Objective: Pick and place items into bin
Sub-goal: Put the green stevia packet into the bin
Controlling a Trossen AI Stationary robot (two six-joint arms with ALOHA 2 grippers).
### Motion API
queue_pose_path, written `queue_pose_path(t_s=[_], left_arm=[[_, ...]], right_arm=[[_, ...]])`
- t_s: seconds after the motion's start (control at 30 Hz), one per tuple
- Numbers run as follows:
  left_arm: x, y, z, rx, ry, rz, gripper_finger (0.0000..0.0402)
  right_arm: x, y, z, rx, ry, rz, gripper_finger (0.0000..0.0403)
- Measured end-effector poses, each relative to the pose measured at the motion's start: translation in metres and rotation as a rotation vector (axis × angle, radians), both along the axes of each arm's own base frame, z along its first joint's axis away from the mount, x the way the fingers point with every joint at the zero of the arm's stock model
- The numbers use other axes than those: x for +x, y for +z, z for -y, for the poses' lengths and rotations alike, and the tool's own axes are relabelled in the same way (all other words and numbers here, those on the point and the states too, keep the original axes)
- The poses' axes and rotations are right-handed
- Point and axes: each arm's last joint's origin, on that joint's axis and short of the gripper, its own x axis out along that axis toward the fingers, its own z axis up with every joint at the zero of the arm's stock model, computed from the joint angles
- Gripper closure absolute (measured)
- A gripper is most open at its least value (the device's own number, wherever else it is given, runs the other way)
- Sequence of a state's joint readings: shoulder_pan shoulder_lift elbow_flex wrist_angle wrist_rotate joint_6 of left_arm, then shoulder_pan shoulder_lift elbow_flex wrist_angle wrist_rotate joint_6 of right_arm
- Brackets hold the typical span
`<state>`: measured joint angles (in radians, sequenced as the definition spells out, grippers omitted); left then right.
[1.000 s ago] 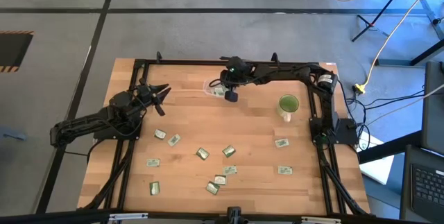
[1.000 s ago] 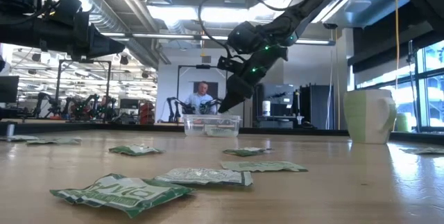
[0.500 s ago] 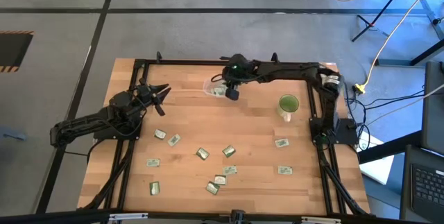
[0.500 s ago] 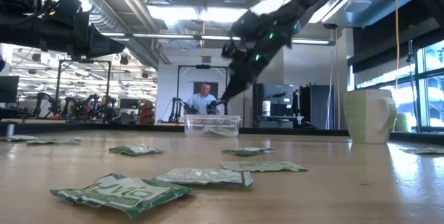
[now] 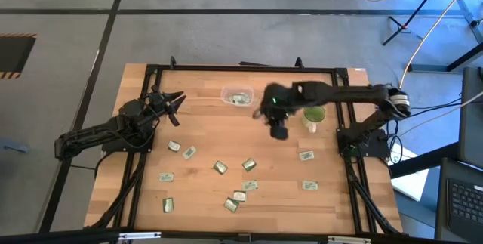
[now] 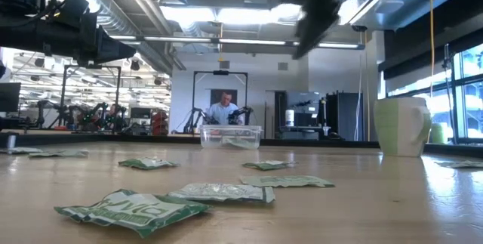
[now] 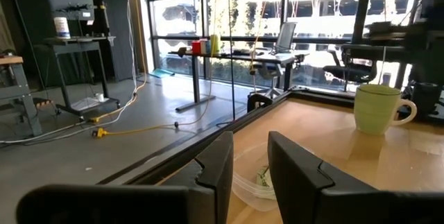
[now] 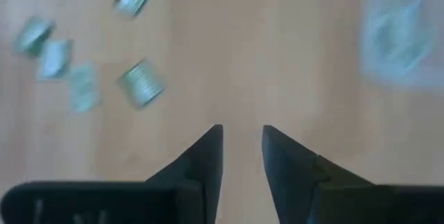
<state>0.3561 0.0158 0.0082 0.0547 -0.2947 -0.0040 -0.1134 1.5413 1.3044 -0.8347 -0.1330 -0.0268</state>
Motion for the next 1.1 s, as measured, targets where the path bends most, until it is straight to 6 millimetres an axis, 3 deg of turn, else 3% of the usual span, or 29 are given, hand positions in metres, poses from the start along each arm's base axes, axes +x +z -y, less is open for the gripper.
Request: queue_pose_path(t_s=[0.2, 0.43, 0.6, 0.8, 1.1], left_arm=[[0.000, 0.000, 0.000, 0.000, -0.002, 0.000, 0.0315], [0.000, 0.000, 0.000, 0.000, -0.001, 0.000, 0.0315], [0.000, 0.000, 0.000, 0.000, -0.001, 0.000, 0.0315], [0.000, 0.000, 0.000, 0.000, -0.001, 0.000, 0.0315], [0.000, 0.000, 0.000, 0.000, 0.000, 0.000, 0.0316]], right_arm=[[-0.037, -0.005, -0.046, 0.114, -0.197, -0.177, 0.0298], [-0.084, -0.036, -0.074, 0.138, -0.537, -0.406, 0.0298], [-0.112, -0.074, -0.078, 0.135, -0.673, -0.498, 0.0298], [-0.127, -0.111, -0.078, 0.125, -0.665, -0.511, 0.0298], [-0.133, -0.138, -0.078, 0.183, -0.619, -0.474, 0.0299]])
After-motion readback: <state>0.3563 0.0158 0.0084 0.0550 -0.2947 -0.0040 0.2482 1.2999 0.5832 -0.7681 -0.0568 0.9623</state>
